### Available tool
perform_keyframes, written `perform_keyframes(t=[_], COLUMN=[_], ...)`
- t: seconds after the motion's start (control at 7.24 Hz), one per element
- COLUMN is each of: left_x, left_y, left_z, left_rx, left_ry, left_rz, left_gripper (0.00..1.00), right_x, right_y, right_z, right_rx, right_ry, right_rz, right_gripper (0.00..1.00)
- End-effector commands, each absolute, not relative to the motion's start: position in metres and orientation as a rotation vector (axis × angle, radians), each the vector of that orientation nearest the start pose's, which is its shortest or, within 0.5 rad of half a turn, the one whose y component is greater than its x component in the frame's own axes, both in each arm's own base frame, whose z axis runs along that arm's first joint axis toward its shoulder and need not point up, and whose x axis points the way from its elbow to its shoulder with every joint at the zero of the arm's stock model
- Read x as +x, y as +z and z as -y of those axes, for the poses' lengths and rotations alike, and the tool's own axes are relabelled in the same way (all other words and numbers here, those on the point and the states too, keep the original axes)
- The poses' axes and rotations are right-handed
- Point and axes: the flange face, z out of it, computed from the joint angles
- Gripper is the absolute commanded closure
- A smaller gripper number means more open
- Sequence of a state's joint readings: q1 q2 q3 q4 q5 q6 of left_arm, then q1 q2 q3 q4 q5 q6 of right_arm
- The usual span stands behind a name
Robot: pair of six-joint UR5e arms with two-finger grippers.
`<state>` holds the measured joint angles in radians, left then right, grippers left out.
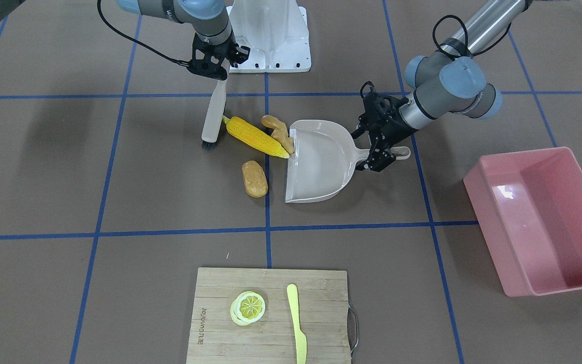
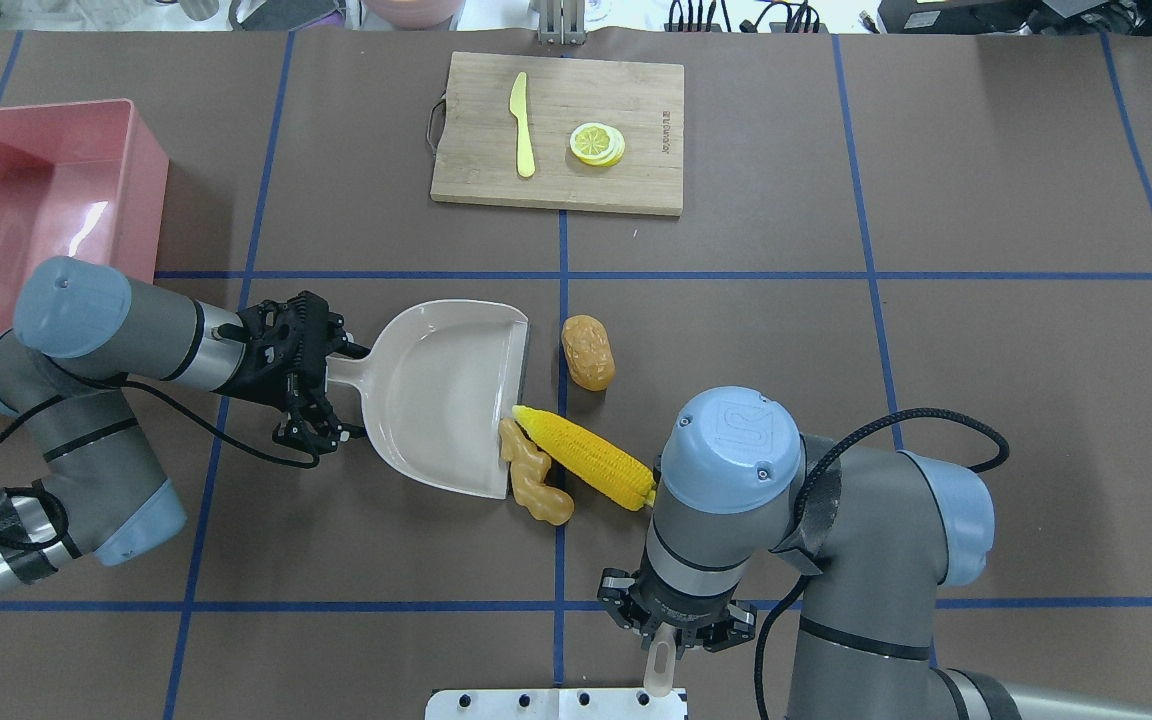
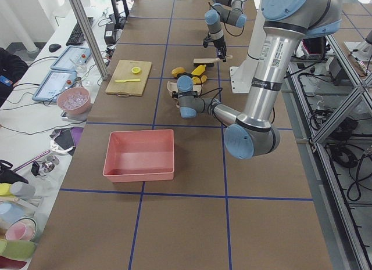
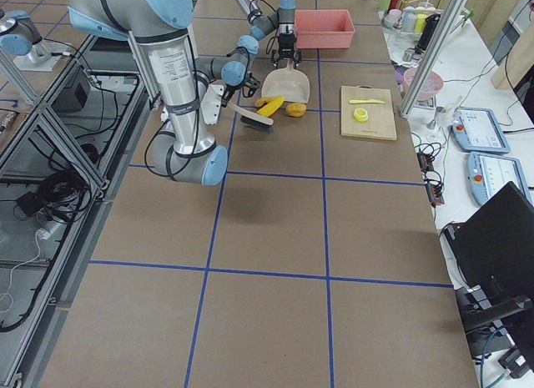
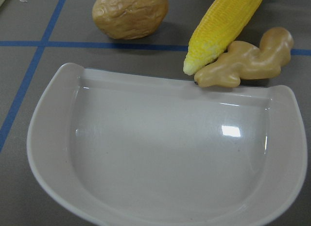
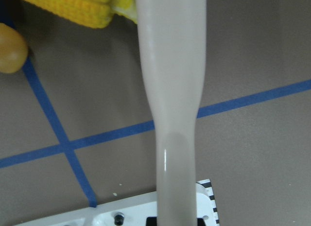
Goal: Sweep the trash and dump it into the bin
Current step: 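Pull the brush back toward the robot with the right gripper, then sweep the corn and ginger into the dustpan with the right gripper's brush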
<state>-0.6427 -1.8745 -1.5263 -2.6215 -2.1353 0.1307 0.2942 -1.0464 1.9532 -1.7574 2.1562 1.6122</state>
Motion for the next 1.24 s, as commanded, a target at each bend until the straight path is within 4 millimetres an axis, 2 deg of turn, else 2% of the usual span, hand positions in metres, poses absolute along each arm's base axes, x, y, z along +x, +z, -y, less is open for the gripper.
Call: perform_keyframes(t=[0.0, 0.14, 0.41, 0.69, 0.83, 1.11], left_x=[0.443, 0.443, 0.443, 0.443, 0.443, 0.443], left_y=[0.393, 0.393, 0.393, 0.394, 0.394, 0.394], left_z=[0.432, 0.432, 0.432, 0.431, 0.431, 0.431], left_rx=[1.064, 1.063, 1.064, 1.062, 1.063, 1.063], left_ry=[1.247, 1.245, 1.247, 1.245, 1.247, 1.247], left_rz=[-1.010, -1.010, -1.010, -1.010, -1.009, -1.009], left_gripper=[0.01, 0.01, 0.01, 0.01, 0.01, 0.01], right_x=[-0.574, -0.583, -0.598, -0.622, -0.625, -0.636], right_y=[0.181, 0.169, 0.152, 0.122, 0.117, 0.090], right_z=[0.279, 0.296, 0.309, 0.334, 0.340, 0.348], right_rx=[-0.452, -0.444, -0.435, -0.423, -0.416, -0.410], right_ry=[0.128, 0.144, 0.147, 0.153, 0.147, 0.145], right_rz=[0.778, 0.783, 0.825, 0.836, 0.837, 0.850], right_gripper=[1.00, 1.00, 1.00, 1.00, 1.00, 1.00])
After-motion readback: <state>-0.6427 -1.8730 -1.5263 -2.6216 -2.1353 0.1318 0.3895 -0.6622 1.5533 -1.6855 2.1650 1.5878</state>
